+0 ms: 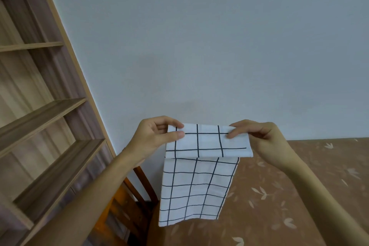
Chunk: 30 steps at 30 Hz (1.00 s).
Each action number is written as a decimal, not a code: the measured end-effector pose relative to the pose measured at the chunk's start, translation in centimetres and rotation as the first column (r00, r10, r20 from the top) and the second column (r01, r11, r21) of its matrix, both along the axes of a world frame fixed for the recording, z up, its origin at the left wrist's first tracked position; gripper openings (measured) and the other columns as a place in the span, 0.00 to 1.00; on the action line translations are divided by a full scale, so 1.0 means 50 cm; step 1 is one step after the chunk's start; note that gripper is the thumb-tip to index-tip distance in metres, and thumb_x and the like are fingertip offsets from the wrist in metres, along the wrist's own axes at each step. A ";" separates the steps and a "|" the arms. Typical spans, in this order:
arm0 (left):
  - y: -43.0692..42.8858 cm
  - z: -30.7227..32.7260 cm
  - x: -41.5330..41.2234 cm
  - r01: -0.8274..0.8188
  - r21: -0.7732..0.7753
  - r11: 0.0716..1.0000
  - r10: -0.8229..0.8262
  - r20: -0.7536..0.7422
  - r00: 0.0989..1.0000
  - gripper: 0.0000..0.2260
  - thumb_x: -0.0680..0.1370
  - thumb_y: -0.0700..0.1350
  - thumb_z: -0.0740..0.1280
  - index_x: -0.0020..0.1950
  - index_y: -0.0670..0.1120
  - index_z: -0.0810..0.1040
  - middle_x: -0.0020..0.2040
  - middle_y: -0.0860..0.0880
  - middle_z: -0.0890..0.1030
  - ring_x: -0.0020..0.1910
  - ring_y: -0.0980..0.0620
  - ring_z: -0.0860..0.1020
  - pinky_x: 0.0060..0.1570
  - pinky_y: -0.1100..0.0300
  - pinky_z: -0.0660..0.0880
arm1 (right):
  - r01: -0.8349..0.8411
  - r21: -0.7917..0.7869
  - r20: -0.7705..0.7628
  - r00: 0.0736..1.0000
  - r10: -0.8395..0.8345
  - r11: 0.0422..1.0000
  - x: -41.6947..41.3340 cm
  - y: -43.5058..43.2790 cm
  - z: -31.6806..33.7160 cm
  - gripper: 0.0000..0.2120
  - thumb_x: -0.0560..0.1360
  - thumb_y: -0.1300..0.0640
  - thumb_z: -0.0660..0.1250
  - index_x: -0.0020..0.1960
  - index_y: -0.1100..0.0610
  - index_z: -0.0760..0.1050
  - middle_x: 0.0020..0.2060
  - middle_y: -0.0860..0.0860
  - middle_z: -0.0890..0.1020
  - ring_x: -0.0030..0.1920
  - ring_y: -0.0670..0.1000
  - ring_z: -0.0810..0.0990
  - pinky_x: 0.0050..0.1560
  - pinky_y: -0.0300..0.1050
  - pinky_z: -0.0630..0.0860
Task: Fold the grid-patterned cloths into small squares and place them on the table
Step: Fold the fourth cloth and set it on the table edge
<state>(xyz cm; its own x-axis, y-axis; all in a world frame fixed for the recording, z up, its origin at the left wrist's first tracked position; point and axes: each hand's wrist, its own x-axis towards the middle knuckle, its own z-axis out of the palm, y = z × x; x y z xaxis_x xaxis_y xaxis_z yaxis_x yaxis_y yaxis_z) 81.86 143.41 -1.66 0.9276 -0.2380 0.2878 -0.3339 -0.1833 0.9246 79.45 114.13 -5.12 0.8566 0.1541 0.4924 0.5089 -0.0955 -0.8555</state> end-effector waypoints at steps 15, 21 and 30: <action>-0.019 0.008 -0.014 0.004 -0.195 0.981 0.002 0.027 1.000 0.23 0.71 0.43 0.75 0.66 0.52 0.78 0.55 0.35 0.84 0.57 0.36 0.81 0.63 0.46 0.78 | 0.013 0.095 -0.285 0.958 0.014 0.995 -0.014 0.043 -0.007 0.11 0.73 0.61 0.75 0.55 0.57 0.84 0.50 0.51 0.88 0.52 0.50 0.87 0.53 0.44 0.81; -0.015 -0.018 -0.022 0.107 0.015 0.994 -0.105 -0.103 0.989 0.18 0.76 0.36 0.72 0.64 0.47 0.77 0.55 0.56 0.86 0.54 0.55 0.85 0.46 0.64 0.81 | 0.047 0.094 -0.229 0.973 -0.025 0.994 -0.010 0.042 -0.003 0.07 0.77 0.59 0.70 0.54 0.57 0.84 0.48 0.50 0.88 0.50 0.49 0.87 0.46 0.37 0.81; -0.022 -0.025 -0.018 0.175 0.113 0.978 -0.172 -0.041 0.984 0.16 0.80 0.38 0.67 0.67 0.50 0.75 0.61 0.59 0.83 0.62 0.57 0.81 0.56 0.66 0.78 | 0.081 0.021 -0.146 0.986 -0.077 0.997 -0.010 0.062 -0.008 0.09 0.82 0.50 0.61 0.53 0.50 0.79 0.46 0.39 0.86 0.50 0.38 0.83 0.52 0.34 0.76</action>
